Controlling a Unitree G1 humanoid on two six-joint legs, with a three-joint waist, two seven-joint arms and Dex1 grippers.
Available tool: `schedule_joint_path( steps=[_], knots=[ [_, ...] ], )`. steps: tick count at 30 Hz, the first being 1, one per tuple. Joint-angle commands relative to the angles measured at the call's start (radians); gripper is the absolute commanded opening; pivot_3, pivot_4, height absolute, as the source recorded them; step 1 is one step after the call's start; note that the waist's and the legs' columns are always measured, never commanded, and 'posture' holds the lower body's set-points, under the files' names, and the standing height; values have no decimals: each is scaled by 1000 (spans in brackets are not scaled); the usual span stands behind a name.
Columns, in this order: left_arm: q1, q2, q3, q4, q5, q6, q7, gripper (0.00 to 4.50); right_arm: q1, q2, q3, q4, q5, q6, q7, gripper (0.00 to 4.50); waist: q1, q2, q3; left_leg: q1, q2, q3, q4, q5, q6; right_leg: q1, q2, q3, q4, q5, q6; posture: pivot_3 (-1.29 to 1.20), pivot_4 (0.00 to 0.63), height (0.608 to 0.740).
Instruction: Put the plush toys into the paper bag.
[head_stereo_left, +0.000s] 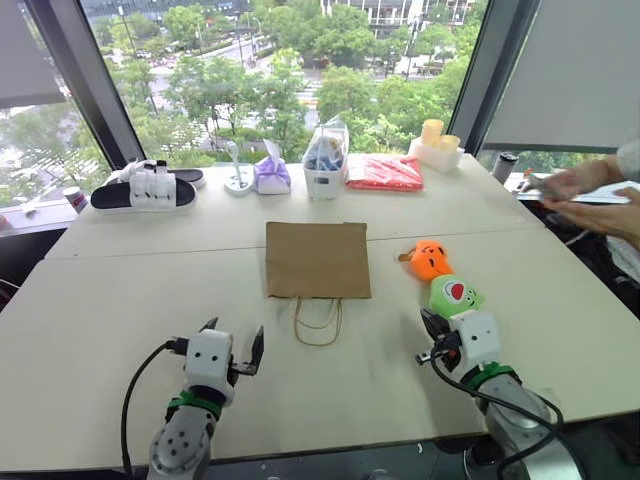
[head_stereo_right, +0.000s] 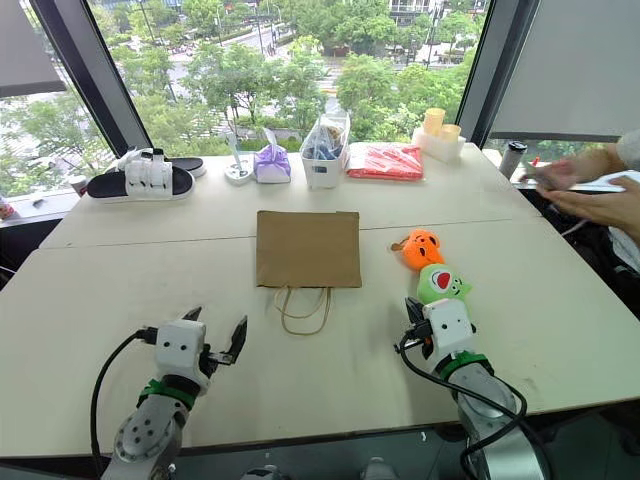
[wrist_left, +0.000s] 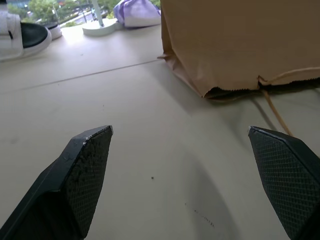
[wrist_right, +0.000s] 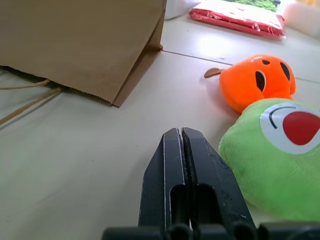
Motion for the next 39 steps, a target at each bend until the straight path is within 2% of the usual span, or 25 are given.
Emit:
schedule_joint_path(
  steps=[1,5,14,23,28,34,39],
  knots=[
    [-15,23,9,-46,-22,7,-30,4434,30,-1,-7,-63,19,-19,12,0,0,0,0,0,0,0,0,0,0,0,0,0,0,0,0,0,150,740],
    [8,32,25,-96,-89,51,-62,4434,87,14,3,-127,16,-11,1,0,1,0,0,0,0,0,0,0,0,0,0,0,0,0,0,0,150,740],
    [-31,67,32,-84,-110,75,-94,4434,87,49,43,-147,-7,-1,-37,0,0,0,0,0,0,0,0,0,0,0,0,0,0,0,1,0,150,740],
    [-33,76,22,-65,-115,64,-114,4434,80,48,45,-137,-5,2,-45,0,1,0,0,0,0,0,0,0,0,0,0,0,0,0,0,0,150,740],
    [-69,111,30,-42,-130,50,-166,4434,83,36,57,-146,-7,-2,-27,0,0,0,0,0,0,0,0,0,0,0,0,0,0,0,0,0,150,740],
    [-187,257,27,41,-156,-33,-357,4434,75,-61,88,-198,35,60,98,0,0,0,0,0,0,0,0,0,0,0,0,0,0,0,-1,0,150,740],
    [-417,462,-29,270,-165,-267,-695,4434,-13,-135,10,-291,231,292,178,0,1,1,0,0,0,0,1,0,0,0,1,-1,1,2,-3,0,150,740]
  ],
)
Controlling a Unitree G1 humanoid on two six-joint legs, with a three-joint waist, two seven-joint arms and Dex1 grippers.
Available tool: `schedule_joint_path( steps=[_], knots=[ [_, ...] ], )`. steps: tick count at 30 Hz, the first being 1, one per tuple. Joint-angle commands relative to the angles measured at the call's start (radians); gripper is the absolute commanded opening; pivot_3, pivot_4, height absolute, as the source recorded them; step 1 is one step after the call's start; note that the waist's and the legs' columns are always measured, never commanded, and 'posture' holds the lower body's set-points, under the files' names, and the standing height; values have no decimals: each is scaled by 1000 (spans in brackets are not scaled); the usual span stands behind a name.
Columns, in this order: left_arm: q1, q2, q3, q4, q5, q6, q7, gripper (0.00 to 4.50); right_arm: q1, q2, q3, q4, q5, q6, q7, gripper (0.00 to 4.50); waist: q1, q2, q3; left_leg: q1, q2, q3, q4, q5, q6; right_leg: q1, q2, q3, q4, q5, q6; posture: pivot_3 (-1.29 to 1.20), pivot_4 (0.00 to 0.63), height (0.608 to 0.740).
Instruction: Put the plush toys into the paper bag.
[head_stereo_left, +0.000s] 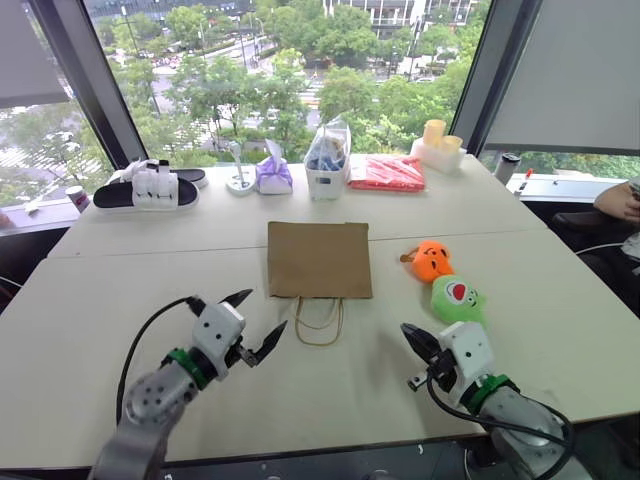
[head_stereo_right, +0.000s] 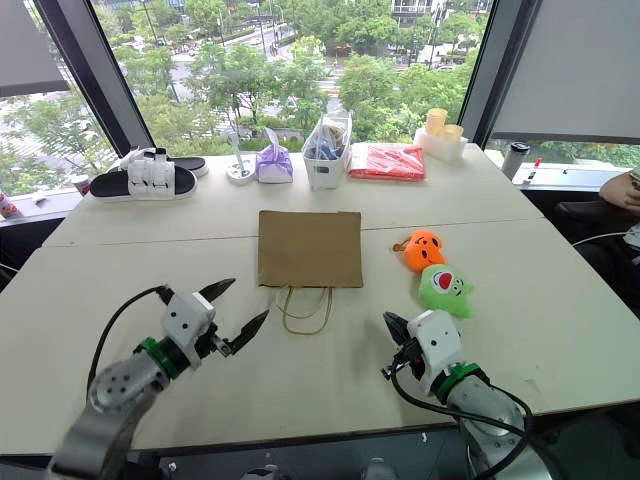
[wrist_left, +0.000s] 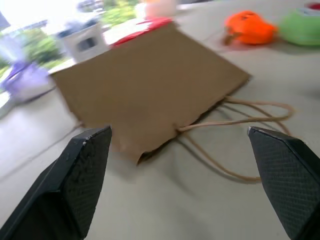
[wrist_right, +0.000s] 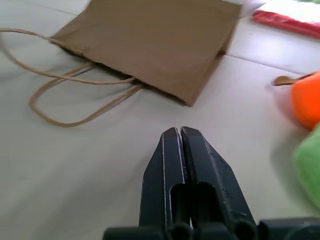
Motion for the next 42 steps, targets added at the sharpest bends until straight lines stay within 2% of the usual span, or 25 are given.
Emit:
schedule_joint_path(
  steps=[1,3,6,12,13,14,18,19,21,24,30,35,39,42],
  knots=[
    [-129,90,-50,137,-11,-180,-237,4434,-74,-30,-75,-104,132,122,28,0,-1,0,0,0,0,0,0,0,0,0,0,0,0,0,0,0,150,740],
    [-207,117,-94,247,-6,-260,-349,4434,-113,-39,-98,-122,159,158,21,0,-1,0,0,0,0,0,0,0,0,0,0,0,0,0,0,0,150,740],
    [-316,101,-131,410,6,-361,-431,4434,-150,-42,-112,-132,169,184,-3,0,-2,0,0,0,0,0,-1,0,1,0,0,0,-1,0,1,0,150,740],
    [-504,31,-173,694,56,-543,-480,4434,-178,-24,-121,-155,168,206,-64,0,0,0,0,-4,-1,0,0,0,1,-3,0,0,-1,2,5,0,150,740],
    [-535,13,-180,740,67,-571,-483,3916,-175,-22,-120,-163,169,209,-71,0,-1,0,0,-4,-1,0,0,0,1,-3,-1,0,-1,2,5,0,150,740],
    [-563,-4,-187,785,80,-600,-483,3604,-173,-22,-118,-170,169,213,-76,0,-1,0,0,-4,-1,0,0,0,1,-3,0,0,-1,2,5,0,150,740],
    [-631,-64,-200,906,95,-675,-483,1570,-160,-20,-107,-188,162,221,-96,0,-3,0,0,-4,-1,-1,0,0,1,-3,0,0,-1,2,6,0,150,740],
    [-641,-74,-202,924,96,-691,-489,939,-157,-21,-104,-192,158,220,-100,0,-4,0,0,-4,-1,0,0,0,1,-3,0,0,-1,2,6,0,150,740],
    [-654,-86,-202,946,93,-709,-503,34,-151,-24,-101,-196,153,219,-106,0,-5,0,0,-3,-1,-1,0,0,1,-3,0,0,0,2,6,0,150,740],
    [-681,-95,-171,932,41,-627,-528,34,-145,-24,-88,-198,155,225,-108,0,-4,0,0,-3,-1,-1,0,0,1,-3,0,0,0,2,6,0,150,740],
    [-759,-93,-100,743,-122,-172,-540,34,-210,65,54,-104,132,226,-141,0,-7,-1,1,-4,-1,-2,1,0,1,-3,0,0,2,2,6,0,150,740],
    [-783,-94,-80,615,-182,39,-534,34,-307,160,165,45,107,230,-153,0,-11,-1,0,-2,-1,-2,1,0,1,-3,0,0,3,2,6,0,150,740],
    [-789,-89,-65,503,-242,197,-524,34,-458,251,271,323,-11,134,-178,0,-16,0,1,-1,-1,-2,0,0,1,-4,1,0,5,2,5,0,150,740],
    [-798,-88,-50,446,-270,270,-501,34,-566,307,288,522,-87,28,-211,0,-16,0,1,-1,-1,-2,0,0,0,-4,1,0,6,2,5,0,150,740]
  ],
)
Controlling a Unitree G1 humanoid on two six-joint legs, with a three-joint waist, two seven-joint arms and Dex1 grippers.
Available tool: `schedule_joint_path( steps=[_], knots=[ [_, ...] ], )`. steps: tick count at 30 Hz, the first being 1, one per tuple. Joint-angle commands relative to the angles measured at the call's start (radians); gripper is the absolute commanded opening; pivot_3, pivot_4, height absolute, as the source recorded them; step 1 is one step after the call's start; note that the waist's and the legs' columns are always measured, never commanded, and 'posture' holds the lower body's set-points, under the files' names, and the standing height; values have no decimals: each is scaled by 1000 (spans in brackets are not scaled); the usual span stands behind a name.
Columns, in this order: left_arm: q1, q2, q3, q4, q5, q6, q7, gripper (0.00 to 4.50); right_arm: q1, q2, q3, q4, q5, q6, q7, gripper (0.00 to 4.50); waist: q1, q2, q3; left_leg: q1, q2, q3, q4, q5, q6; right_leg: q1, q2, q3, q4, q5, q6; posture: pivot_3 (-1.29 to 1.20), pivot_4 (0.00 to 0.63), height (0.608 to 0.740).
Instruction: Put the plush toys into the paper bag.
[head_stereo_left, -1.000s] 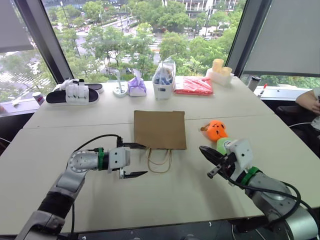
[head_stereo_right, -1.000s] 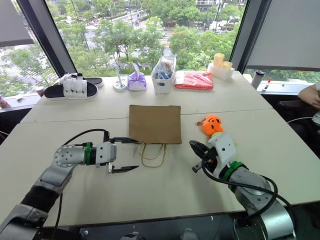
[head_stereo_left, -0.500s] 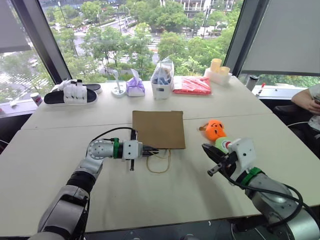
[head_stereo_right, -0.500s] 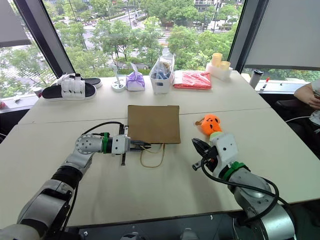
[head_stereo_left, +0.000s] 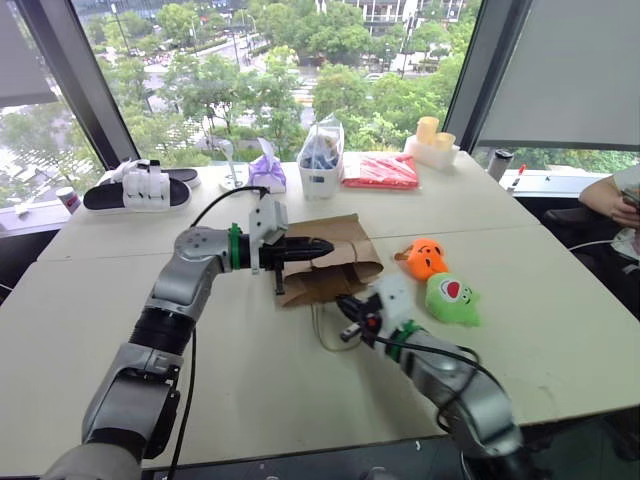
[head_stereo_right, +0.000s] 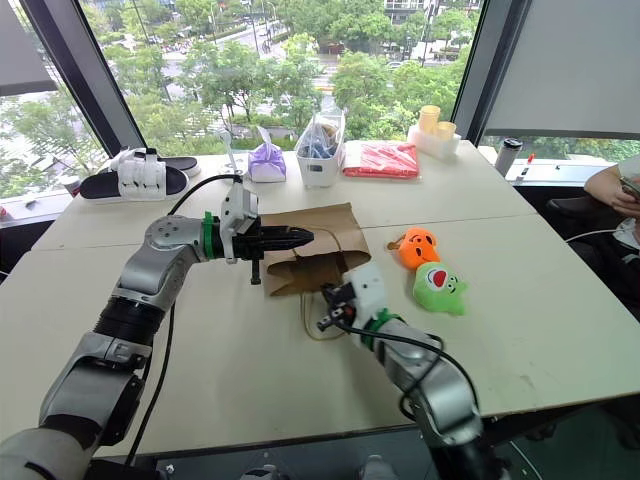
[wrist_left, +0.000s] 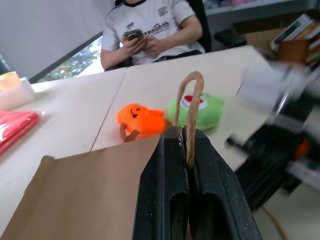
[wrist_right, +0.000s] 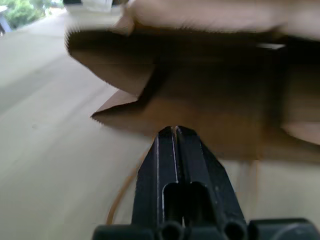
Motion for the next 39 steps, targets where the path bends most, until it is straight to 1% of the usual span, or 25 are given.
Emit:
schedule_joint_path(
  steps=[1,4,6,8,11,15,18,24,27,31,32,33,35,37,39],
  knots=[
    [-30,8,49,-84,-48,73,28,34,-104,53,5,176,-80,-135,-41,0,0,0,0,0,0,0,0,0,0,0,0,0,0,0,0,0,150,740],
    [-36,4,71,-123,-76,127,54,34,-172,93,-5,325,-118,-216,-63,0,4,0,0,0,0,0,0,0,-1,0,0,0,0,0,0,0,150,740],
    [-89,-15,131,-120,-113,174,133,34,-206,109,-1,417,-142,-258,-63,0,5,0,0,0,0,-1,0,0,-1,-1,0,0,0,0,0,0,150,740],
    [-133,-30,173,-108,-137,206,192,34,-219,111,3,465,-163,-287,-59,0,5,0,0,-1,0,-1,0,1,-1,-2,0,0,0,0,0,0,150,740],
    [-219,-44,235,-62,-155,218,272,34,-199,106,1,470,-175,-301,-39,0,4,0,0,-2,-1,-1,0,1,-1,-2,0,0,0,0,0,0,150,740],
    [-268,-48,273,-34,-172,236,316,34,-172,101,-4,444,-182,-299,-18,0,-6,0,0,-1,-1,-1,-1,1,-1,-2,0,0,1,0,0,0,150,740],
    [-202,-49,251,-95,-177,259,309,34,-145,86,-2,399,-190,-287,-4,0,-17,0,0,-1,-1,-1,-1,1,-2,-2,0,0,2,0,0,0,150,740],
    [16,-69,185,-232,-152,254,319,34,-109,45,-31,162,-158,-161,44,0,-18,0,0,-1,-1,-1,-1,1,-2,-5,0,1,6,0,0,0,150,740],
    [92,-86,168,-252,-119,211,354,34,-65,-26,-81,-89,-98,3,95,0,-13,0,0,-2,-1,-1,0,2,-3,-5,0,1,8,0,0,0,150,740],
    [112,-111,179,-279,-123,209,400,34,14,-127,-181,-366,3,209,140,0,9,0,0,-2,-1,-1,1,2,-3,-4,-1,1,6,0,0,0,150,740],
    [112,-115,182,-279,-122,206,413,0,41,-157,-231,-432,36,263,150,548,12,0,0,-2,-1,-1,1,2,-3,-4,-1,1,6,0,0,0,150,740],
    [111,-120,188,-278,-124,205,426,0,76,-196,-296,-494,64,319,160,855,15,0,0,-2,-1,-1,1,2,-3,-4,-1,1,6,0,0,0,150,740],
    [111,-126,195,-279,-127,203,442,0,137,-276,-398,-573,93,390,183,1913,17,0,0,-2,-1,-1,1,2,-3,-2,-1,0,4,0,0,0,150,740],
    [116,-131,193,-288,-131,205,447,0,178,-320,-475,-597,108,429,178,2878,16,0,0,-3,-1,-1,1,2,-3,-1,-1,0,1,0,0,0,150,740],
    [120,-139,188,-302,-134,207,455,0,221,-351,-521,-592,107,440,172,3906,11,0,0,-2,-1,0,1,2,-3,-1,-1,0,0,0,0,0,150,740]
  ],
)
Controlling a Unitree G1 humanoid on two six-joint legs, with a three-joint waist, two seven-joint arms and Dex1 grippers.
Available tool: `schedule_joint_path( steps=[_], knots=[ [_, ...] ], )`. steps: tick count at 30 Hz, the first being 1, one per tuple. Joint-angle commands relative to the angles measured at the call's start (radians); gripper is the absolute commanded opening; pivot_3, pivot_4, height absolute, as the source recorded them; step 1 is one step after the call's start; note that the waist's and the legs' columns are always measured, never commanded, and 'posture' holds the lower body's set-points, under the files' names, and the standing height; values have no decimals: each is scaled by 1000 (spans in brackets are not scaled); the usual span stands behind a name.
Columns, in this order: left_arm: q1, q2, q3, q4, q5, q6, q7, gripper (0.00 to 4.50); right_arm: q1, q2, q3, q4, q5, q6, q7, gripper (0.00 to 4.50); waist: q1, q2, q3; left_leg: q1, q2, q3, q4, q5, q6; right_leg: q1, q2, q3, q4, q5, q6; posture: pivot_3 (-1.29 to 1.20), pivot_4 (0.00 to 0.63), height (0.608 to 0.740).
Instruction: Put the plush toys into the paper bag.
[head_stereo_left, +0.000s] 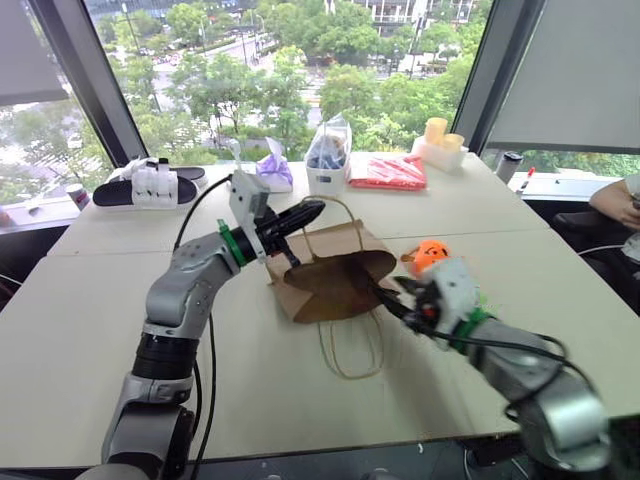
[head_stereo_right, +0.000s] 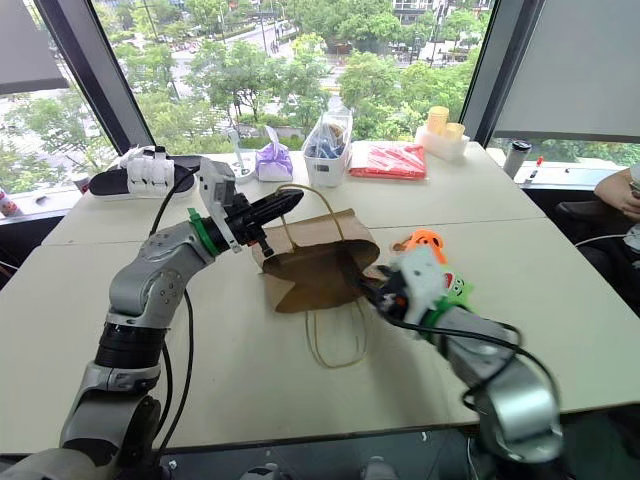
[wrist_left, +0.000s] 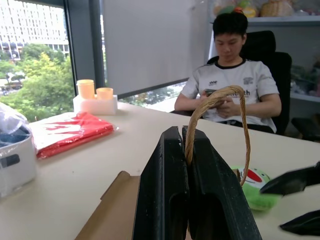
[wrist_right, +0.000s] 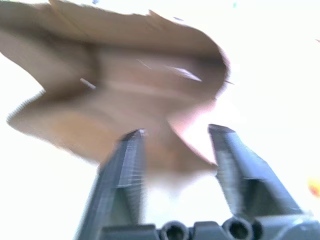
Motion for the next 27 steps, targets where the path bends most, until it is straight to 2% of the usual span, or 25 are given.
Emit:
schedule_joint_path(
  steps=[1,6,9,16,19,26,27],
  knots=[
    [0,-14,6,-60,-15,-15,13,0,52,-44,-67,-34,3,2,-3,4431,-1,0,0,1,0,1,0,0,0,0,0,0,0,0,0,0,150,740],
    [-2,-38,-4,-74,-14,-11,26,0,115,-61,-35,100,-58,-108,-35,4479,0,0,0,1,1,1,0,0,0,1,0,0,0,0,0,0,150,740],
    [-4,-45,-11,-77,-8,-11,29,0,87,-42,-4,204,-96,-183,-72,4479,-1,0,0,1,0,2,0,0,0,1,0,0,-1,0,0,0,150,740],
    [-5,-40,-19,-78,3,-18,33,0,22,-77,117,426,-233,-392,-100,4479,-1,0,0,1,0,2,0,0,0,1,0,0,-1,0,0,0,150,740],
    [1,-34,-21,-90,7,-20,40,0,-18,-83,140,487,-275,-447,-109,3672,-1,0,0,1,0,2,0,0,0,1,0,0,-1,0,0,0,150,740],
    [-2,-30,-10,-91,5,-15,63,0,-40,-116,135,528,-340,-521,-117,139,0,0,0,1,0,2,0,0,0,1,0,0,-1,0,0,0,150,740],
    [-4,-29,-10,-89,3,-14,62,0,-37,-122,126,510,-335,-510,-108,63,0,0,0,1,0,2,0,0,0,1,0,0,-1,0,0,0,150,740]
  ],
)
